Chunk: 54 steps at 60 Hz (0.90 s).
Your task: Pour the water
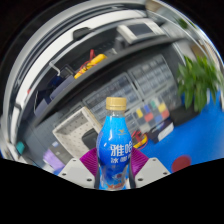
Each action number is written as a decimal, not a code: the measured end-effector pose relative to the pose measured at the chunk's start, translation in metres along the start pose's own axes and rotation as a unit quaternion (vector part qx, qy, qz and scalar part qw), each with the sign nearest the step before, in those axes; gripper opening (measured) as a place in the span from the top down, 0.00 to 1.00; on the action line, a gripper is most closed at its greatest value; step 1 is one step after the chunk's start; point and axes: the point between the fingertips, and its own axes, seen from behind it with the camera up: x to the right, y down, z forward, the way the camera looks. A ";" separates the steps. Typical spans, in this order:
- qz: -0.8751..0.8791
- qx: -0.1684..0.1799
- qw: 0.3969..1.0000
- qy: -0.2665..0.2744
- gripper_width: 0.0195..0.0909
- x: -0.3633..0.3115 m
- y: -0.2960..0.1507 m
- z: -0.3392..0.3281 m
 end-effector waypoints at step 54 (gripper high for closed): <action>-0.298 0.003 0.944 0.145 0.66 0.215 0.021 0.039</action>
